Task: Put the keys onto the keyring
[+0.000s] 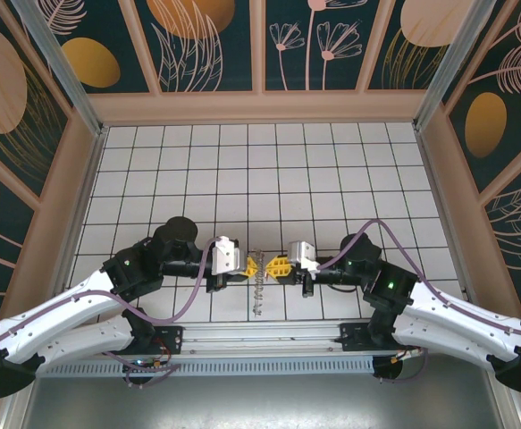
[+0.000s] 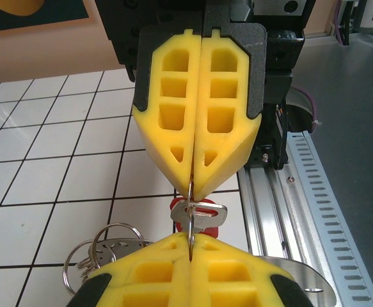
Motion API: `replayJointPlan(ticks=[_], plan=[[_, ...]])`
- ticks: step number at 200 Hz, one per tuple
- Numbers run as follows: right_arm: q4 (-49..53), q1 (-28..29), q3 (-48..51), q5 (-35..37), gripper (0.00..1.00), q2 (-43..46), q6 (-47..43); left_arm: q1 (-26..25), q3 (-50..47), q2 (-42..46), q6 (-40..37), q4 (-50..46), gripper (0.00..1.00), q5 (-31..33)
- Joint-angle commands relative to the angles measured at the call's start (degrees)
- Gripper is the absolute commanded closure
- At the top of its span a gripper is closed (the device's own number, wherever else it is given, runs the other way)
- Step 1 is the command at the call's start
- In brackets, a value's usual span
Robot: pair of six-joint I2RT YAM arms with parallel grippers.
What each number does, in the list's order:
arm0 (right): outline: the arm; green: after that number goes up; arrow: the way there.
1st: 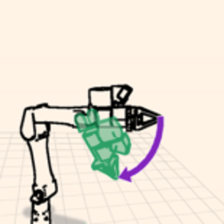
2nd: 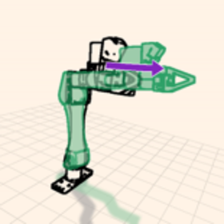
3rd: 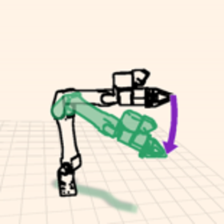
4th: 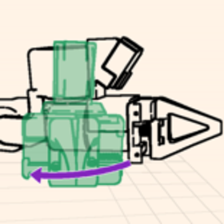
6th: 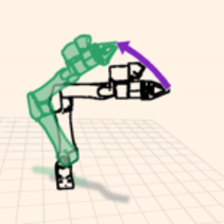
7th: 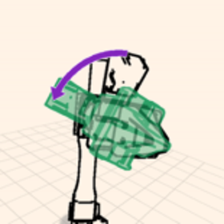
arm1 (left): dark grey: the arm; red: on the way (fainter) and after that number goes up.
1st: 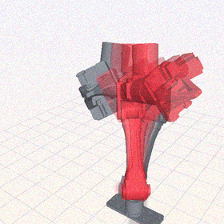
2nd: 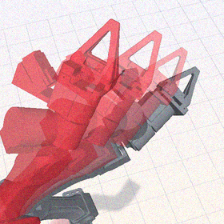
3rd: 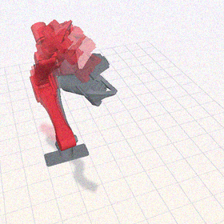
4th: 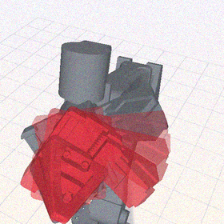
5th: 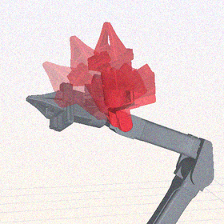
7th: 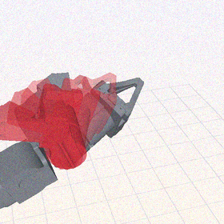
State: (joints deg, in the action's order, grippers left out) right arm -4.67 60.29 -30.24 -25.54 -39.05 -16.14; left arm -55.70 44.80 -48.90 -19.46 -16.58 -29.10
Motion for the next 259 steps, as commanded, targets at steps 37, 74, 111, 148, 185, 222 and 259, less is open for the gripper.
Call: replayJointPlan(ticks=[37,74,111,148,185,222,259], plan=[[-0.93,-0.54,-2.54,-1.27,1.00,0.38,-1.59,-0.28,2.25,-0.05,-0.33,1.02,1.00,0.18],[-1.06,-0.86,-2.37,0.37,1.00,1.22,-1.73,-0.28,2.14,-0.09,-0.31,1.11,1.00,0.45],[-1.22,-1.05,-2.37,-0.48,1.00,0.99,-1.53,-0.28,1.85,-0.14,-0.07,1.29,1.00,0.39],[-1.20,-1.08,-2.46,-0.91,1.00,0.43,-1.52,-0.24,1.87,-0.06,-0.05,1.29,1.00,0.43],[-1.36,-1.22,-2.52,-1.60,1.00,0.21,-1.52,-0.19,1.96,-0.05,-0.05,1.26,1.00,0.45],[-1.47,-1.23,-2.55,-2.32,1.00,-0.24,-1.46,-0.24,2.05,-0.12,-0.05,1.20,1.00,0.56],[-1.20,-1.23,-2.65,-2.84,1.00,-0.07,-1.44,-0.26,2.04,-0.08,-0.15,1.20,1.00,0.80]])
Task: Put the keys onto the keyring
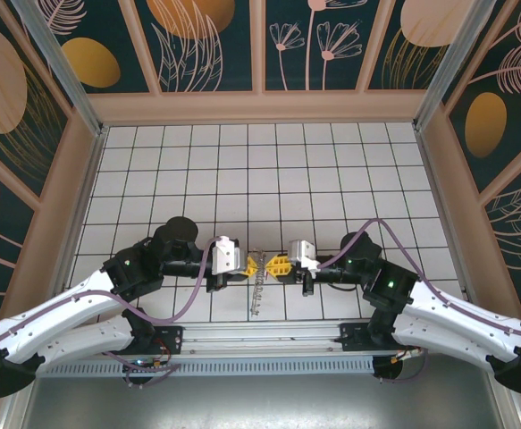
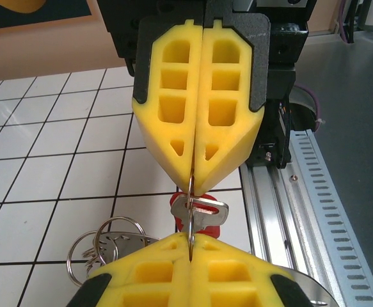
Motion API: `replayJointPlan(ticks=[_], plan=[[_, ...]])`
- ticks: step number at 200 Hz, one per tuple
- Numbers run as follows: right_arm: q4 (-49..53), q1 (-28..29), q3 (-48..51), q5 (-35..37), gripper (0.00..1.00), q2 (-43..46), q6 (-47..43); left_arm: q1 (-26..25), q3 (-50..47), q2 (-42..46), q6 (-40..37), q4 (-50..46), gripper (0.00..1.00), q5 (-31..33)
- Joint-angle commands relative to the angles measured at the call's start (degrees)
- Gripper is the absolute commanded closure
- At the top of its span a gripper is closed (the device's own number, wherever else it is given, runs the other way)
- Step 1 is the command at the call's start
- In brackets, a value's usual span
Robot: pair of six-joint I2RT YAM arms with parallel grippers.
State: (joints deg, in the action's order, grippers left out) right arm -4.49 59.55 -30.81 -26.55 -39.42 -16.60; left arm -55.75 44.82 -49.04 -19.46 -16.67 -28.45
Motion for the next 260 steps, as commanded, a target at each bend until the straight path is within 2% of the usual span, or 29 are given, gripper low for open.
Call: replayJointPlan(ticks=[1,260], plan=[[-1.39,-0.49,-2.07,-1.84,1.00,0.26,-0.98,-0.19,1.98,-0.02,-0.14,1.29,1.00,0.19],[-2.14,-1.72,-2.24,-1.92,1.00,-0.40,-0.37,-0.24,2.03,-0.01,0.04,1.29,1.00,0.15]])
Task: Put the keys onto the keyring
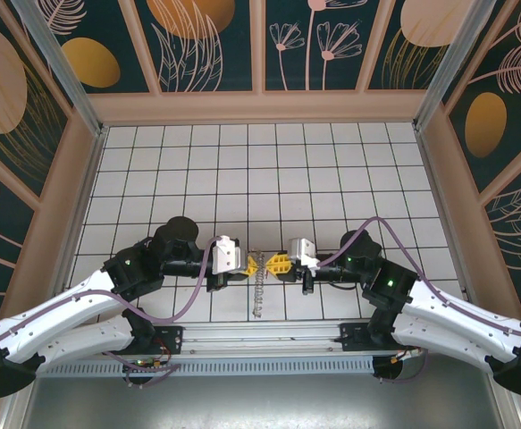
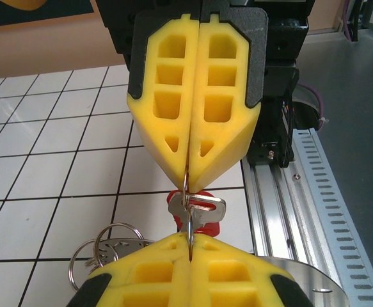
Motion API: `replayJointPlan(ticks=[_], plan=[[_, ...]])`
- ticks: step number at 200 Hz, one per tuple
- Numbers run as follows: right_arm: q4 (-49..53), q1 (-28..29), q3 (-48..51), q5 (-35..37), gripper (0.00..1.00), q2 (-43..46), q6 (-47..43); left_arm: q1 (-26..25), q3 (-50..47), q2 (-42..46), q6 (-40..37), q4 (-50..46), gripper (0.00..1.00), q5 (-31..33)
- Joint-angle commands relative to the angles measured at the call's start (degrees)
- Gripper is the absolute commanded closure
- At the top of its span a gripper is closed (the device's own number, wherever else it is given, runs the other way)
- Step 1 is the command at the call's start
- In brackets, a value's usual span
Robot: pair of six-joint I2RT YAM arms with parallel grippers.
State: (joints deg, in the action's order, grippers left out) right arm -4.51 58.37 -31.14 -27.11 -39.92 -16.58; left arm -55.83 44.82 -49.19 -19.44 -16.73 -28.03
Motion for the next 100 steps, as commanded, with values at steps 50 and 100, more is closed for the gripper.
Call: replayJointPlan(ticks=[50,100], plan=[[-1.74,-0.54,-1.83,-1.97,1.00,0.69,-0.25,-0.15,2.03,0.15,0.00,1.26,1.00,0.15],[-1.58,-0.54,-1.91,-2.51,1.00,0.72,-0.12,-0.13,2.12,0.11,-0.09,1.09,1.00,-0.01]])
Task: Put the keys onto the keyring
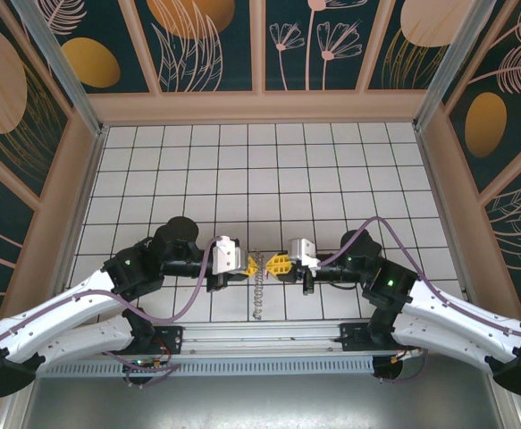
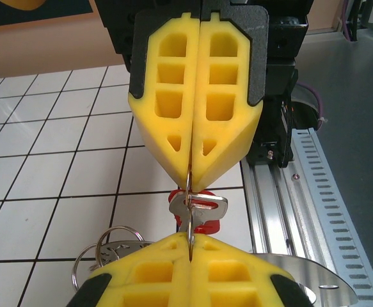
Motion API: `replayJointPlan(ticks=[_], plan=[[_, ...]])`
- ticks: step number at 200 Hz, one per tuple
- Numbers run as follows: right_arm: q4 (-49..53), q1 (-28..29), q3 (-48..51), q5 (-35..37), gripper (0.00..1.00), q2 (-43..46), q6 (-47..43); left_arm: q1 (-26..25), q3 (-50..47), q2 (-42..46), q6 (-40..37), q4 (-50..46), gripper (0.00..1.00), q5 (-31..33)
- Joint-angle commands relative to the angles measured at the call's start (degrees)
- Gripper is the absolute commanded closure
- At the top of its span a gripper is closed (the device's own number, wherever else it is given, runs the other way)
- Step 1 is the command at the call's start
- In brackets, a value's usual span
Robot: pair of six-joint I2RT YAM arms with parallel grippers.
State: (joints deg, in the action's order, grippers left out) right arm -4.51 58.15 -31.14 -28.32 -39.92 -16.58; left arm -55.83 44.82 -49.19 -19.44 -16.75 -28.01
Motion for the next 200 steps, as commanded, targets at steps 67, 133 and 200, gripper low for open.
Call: replayJointPlan(ticks=[67,133,200], plan=[[-1.46,-0.31,-2.26,-1.04,1.00,1.24,-0.35,-0.19,2.18,-0.04,-0.07,1.15,1.00,0.13],[-1.19,-0.40,-2.53,-1.39,1.00,0.50,-0.50,-0.15,2.10,0.06,-0.07,1.17,1.00,0.06],[-1.46,-0.57,-2.61,-1.57,1.00,-0.68,-0.70,-0.15,2.20,0.06,-0.07,1.14,1.00,-0.02]])
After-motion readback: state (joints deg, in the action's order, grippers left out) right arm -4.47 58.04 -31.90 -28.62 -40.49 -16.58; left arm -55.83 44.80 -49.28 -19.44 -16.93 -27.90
